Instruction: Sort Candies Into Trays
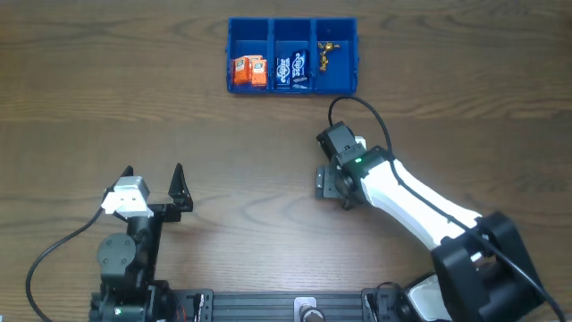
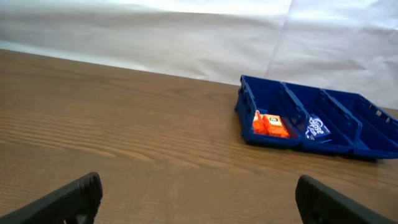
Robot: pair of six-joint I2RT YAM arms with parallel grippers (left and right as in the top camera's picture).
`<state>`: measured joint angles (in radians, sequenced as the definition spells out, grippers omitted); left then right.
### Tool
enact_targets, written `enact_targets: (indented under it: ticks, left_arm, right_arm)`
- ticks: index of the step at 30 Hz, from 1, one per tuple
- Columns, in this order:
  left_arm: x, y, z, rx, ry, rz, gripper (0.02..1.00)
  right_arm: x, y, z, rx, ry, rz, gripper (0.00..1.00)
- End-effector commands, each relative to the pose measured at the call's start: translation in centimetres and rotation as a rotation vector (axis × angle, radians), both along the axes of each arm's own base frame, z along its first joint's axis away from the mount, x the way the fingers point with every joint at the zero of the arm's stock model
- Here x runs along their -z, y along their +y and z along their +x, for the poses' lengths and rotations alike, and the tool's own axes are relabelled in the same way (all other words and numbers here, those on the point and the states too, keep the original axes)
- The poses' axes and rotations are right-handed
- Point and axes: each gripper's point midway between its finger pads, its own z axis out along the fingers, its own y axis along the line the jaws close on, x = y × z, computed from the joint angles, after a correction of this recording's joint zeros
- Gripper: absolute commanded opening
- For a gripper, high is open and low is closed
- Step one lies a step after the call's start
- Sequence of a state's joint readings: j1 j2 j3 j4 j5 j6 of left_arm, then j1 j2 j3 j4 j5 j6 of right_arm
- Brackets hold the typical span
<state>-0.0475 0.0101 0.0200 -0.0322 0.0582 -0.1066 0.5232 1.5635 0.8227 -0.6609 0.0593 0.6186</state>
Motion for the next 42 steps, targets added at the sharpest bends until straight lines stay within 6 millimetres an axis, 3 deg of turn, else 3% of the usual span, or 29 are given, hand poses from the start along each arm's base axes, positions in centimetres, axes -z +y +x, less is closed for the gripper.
enact_targets:
  ticks: [1,13,19,20,23,30,32,35,38,39,42]
  left_arm:
    - [1.6,-0.1,-0.1,0.006,0.051,0.007,0.998]
    - [1.6,-0.1,-0.1,0.006,0.051,0.007,0.998]
    - [1.6,-0.1,-0.1,0.006,0.051,0.007,0.998]
    - [1.6,-0.1,-0.1,0.006,0.051,0.007,0.998]
    - [1.6,-0.1,-0.1,0.006,0.051,0.007,0.996]
    - [1.6,-0.1,-0.1,0.006,0.051,0.007,0.998]
    - [1.6,-0.1,-0.1,0.006,0.051,0.007,0.998]
    - [1.6,-0.1,-0.1,0.006,0.051,0.007,0.998]
    - [1.6,-0.1,-0.1,0.006,0.051,0.007,0.998]
    - [1.6,-0.1,-0.1,0.006,0.051,0.007,0.998]
    - [1.6,-0.1,-0.1,0.006,0.051,0.007,0.996]
  right_arm:
    - [1.1,-0.6,-0.6,0.033,0.046,-0.021,0.798]
    - [2.2,-2.3,-1.2,0.069,0.098,-0.079,0.61]
    - [2.2,-2.2,-1.0,0.069,0.094,-0.077,0.4]
    - [2.2,-2.1,-0.9,0.071,0.088,-0.074,0.294]
    - [2.2,-2.1,-0.8,0.077,0.083,-0.069,0.183]
    - [1.7,-0.9,-0.1,0.059,0.051,-0.04,0.152]
    - [0.6,-0.2,0.8,0.044,0.019,-0.024,0.13]
    - [-2.9,1.3,3.3,-0.01,-0.06,0.01,0.119]
    - [-7.0,2.4,6.0,-0.059,-0.138,0.02,0.119]
    - [-9.3,2.5,7.7,-0.067,-0.19,0.006,0.121]
    - [-14.0,2.0,11.5,-0.059,-0.287,-0.036,0.128]
